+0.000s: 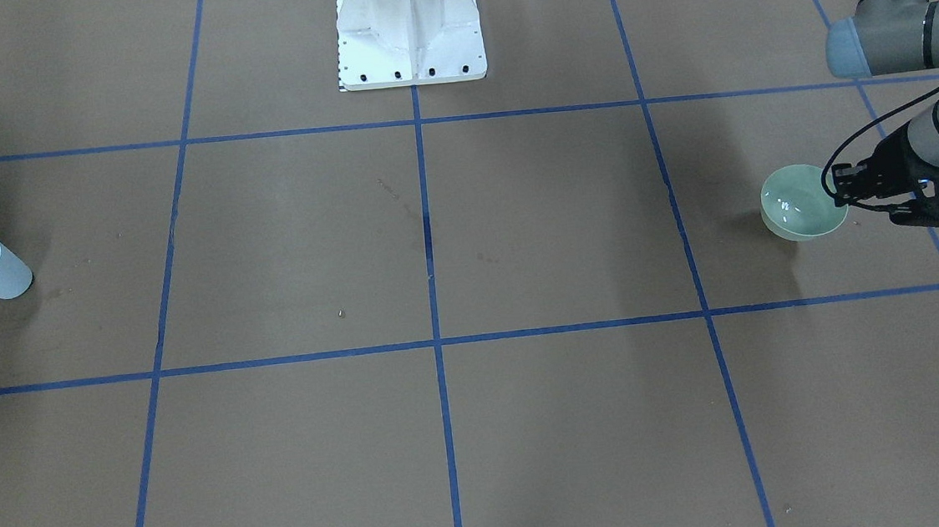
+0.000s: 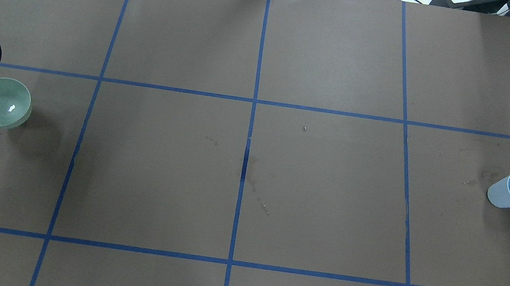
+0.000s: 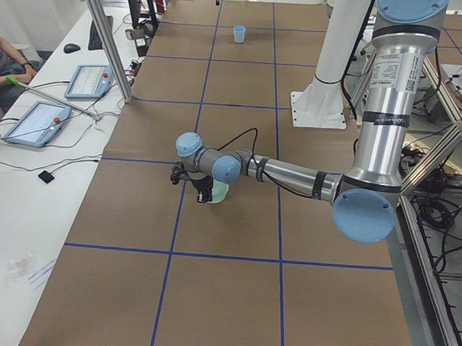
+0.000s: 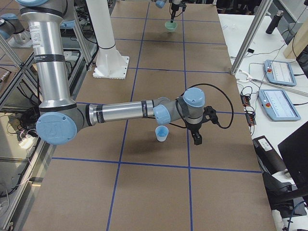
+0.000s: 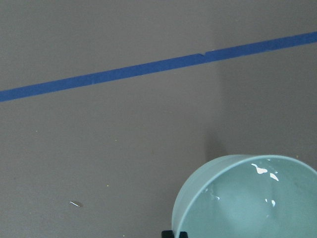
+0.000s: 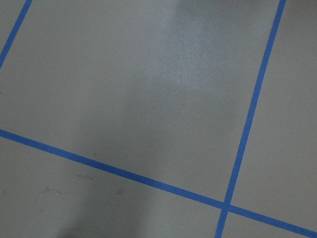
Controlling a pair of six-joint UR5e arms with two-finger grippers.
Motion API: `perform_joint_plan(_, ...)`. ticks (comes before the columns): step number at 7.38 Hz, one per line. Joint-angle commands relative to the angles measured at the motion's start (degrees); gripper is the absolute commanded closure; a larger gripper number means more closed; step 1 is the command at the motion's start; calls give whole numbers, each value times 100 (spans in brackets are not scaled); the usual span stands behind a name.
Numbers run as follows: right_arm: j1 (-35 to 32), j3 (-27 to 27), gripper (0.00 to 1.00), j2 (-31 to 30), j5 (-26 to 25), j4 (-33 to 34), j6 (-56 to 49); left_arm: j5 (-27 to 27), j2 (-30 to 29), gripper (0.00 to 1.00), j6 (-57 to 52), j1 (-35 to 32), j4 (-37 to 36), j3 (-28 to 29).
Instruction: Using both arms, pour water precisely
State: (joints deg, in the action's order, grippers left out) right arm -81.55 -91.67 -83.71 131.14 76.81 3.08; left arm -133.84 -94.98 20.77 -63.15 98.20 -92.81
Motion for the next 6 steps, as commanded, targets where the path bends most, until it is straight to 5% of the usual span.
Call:
perform_joint_plan(1,7,0,0,3,0,0,0,-72,15,100,-11,-13,-11,44)
perform_joint_plan(3,7,0,0,3,0,0,0,-72,94,96,-37,-4,-29,61)
perform_joint_plan(4,7,0,0,3,0,0,0,-72,94,83,-38,-4,-29,96)
perform_joint_plan(5,7,0,0,3,0,0,0,-72,94,64,-38,-4,-20,140)
perform_joint_plan(6,7,0,0,3,0,0,0,-63,94,20,-125,-4,15,219)
